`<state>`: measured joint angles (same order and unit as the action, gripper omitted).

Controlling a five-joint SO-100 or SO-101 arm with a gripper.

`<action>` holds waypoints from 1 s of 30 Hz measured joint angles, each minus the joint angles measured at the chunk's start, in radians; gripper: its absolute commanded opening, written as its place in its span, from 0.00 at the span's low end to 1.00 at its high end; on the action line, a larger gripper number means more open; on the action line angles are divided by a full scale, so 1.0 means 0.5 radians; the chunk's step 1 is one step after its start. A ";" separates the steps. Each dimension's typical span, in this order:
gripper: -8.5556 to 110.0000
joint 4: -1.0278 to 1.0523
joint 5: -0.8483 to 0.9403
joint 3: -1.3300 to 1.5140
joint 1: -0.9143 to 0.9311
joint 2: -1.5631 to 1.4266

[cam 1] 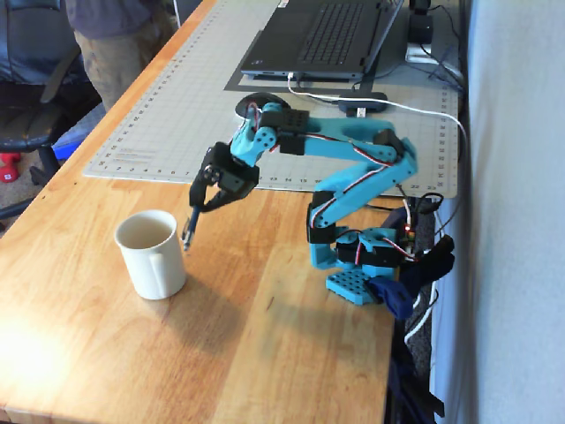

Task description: Grasp a pen and put it in a mug.

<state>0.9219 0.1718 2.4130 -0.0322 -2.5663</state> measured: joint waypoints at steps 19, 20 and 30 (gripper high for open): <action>0.09 -1.301 -1.583 0.178 -0.206 0.006; 0.09 -1.387 -1.647 0.196 -0.215 0.037; 0.09 -1.979 -2.295 0.518 -0.273 0.196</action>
<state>-0.0675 -0.9756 2.6722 -0.1687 -2.4682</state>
